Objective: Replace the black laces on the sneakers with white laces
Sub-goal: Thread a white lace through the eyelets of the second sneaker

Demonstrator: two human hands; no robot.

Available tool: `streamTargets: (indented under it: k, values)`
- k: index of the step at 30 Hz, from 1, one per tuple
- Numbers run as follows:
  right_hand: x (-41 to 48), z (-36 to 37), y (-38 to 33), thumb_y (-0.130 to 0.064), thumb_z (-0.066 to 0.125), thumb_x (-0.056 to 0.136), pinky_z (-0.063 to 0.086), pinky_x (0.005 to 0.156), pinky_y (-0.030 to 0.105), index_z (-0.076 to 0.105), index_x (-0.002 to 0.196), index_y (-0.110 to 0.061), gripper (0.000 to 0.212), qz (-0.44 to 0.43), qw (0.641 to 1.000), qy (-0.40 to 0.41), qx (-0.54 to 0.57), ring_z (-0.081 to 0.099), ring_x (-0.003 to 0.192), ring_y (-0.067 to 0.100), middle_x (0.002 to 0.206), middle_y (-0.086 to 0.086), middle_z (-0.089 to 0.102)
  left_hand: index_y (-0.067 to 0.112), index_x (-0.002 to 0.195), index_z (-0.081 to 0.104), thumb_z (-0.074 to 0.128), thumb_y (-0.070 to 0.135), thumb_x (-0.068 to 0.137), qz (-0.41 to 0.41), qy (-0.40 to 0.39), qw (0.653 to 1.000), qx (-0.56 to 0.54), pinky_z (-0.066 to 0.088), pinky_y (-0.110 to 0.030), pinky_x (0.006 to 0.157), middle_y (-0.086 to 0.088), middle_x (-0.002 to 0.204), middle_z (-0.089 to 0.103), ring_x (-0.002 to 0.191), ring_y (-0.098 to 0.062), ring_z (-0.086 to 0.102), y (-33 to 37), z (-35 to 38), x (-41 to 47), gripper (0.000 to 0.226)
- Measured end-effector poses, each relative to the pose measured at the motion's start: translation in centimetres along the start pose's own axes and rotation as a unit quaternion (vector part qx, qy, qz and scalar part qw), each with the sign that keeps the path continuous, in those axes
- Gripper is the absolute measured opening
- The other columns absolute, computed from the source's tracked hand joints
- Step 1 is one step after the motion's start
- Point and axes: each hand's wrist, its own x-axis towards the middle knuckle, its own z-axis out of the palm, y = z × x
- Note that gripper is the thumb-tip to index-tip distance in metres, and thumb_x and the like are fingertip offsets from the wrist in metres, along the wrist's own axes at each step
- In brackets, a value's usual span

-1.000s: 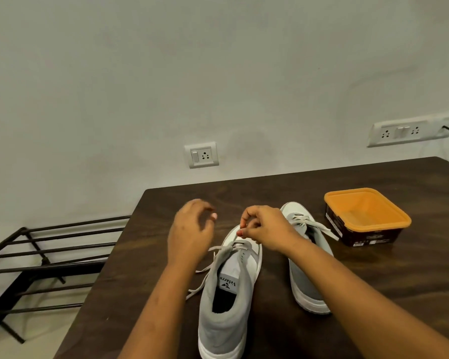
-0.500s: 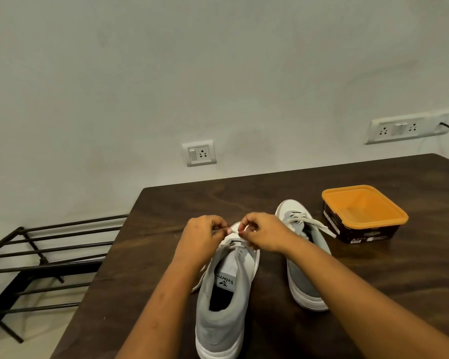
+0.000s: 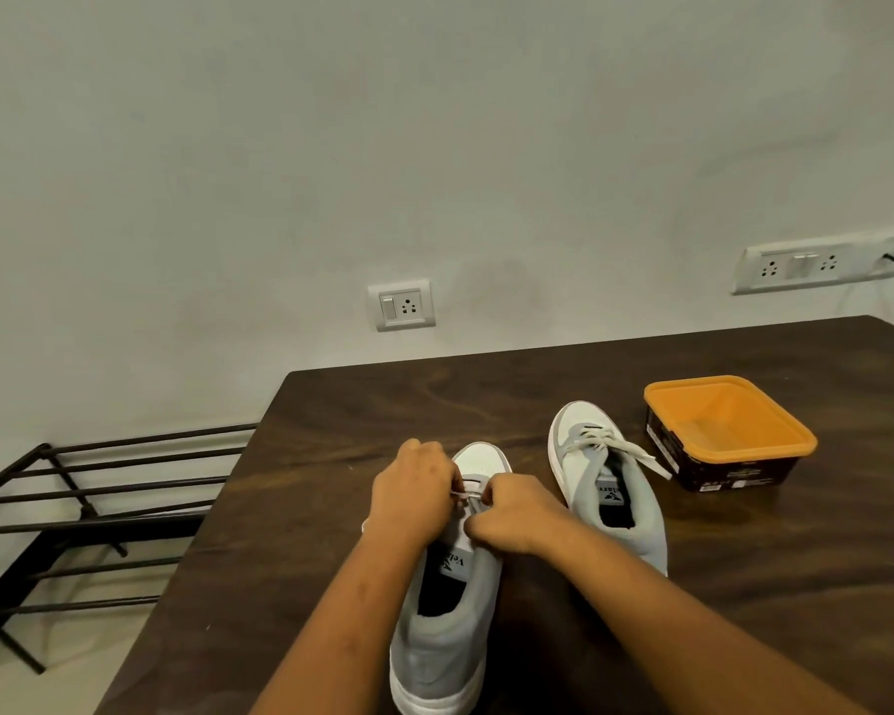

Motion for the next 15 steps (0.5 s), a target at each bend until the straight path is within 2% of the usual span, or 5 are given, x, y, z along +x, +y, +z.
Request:
streamTargets:
  k: [4,6,8,11,15]
  values:
    - [0.5,0.5,0.4,-0.024,0.053,0.088,0.043,0.056,0.027,0.057,0.079,-0.008,0.018,0.022,0.997,0.013,0.073,0.056,0.082,0.025,0.102,0.015,0.064,0.026,0.109,0.07,0.059,0.036,0.091,-0.009,-0.011,1.0,-0.011,0.047,-0.032,0.086,0.001,0.112,0.05,0.11,-0.015,0.046,0.4,-0.1,-0.1,0.024]
    - [0.5,0.5,0.9,-0.014,0.054,0.086,0.046,0.051,0.027,0.064,0.088,-0.002,0.016,0.032,0.983,0.001,0.182,0.056,0.069,0.024,0.09,0.014,0.063,0.027,0.11,0.07,0.055,0.043,0.092,-0.008,-0.036,0.999,0.0,0.046,-0.032,0.086,0.0,0.113,0.051,0.112,-0.016,0.043,0.3,-0.1,-0.1,0.029]
    - [0.7,0.4,1.7,0.002,0.05,0.079,0.044,0.048,0.024,0.064,0.079,-0.005,0.015,0.045,0.959,-0.032,0.28,0.048,0.061,0.02,0.076,0.011,0.053,0.027,0.112,0.068,0.053,0.045,0.092,-0.006,-0.046,0.999,0.02,0.046,-0.032,0.087,0.0,0.113,0.05,0.113,-0.017,0.042,0.3,-0.1,-0.1,0.031]
    - [1.1,0.4,2.5,0.012,0.043,0.075,0.055,0.07,0.035,0.062,0.085,-0.003,0.026,0.049,0.923,-0.083,0.372,0.051,0.08,0.025,0.086,0.013,0.049,0.029,0.112,0.069,0.053,0.042,0.093,-0.006,-0.048,0.999,0.022,0.046,-0.032,0.086,0.0,0.112,0.05,0.113,-0.017,0.042,0.4,0.1,-0.1,0.028]
    - [0.9,0.3,2.8,0.017,0.037,0.079,0.055,0.081,0.04,0.057,0.097,0.003,0.031,0.051,0.9,-0.108,0.419,0.05,0.089,0.029,0.095,0.017,0.048,0.03,0.11,0.069,0.052,0.035,0.094,-0.008,-0.06,0.998,0.014,0.046,-0.033,0.088,0.0,0.111,0.054,0.113,-0.017,0.045,0.1,0.5,0.1,0.024]
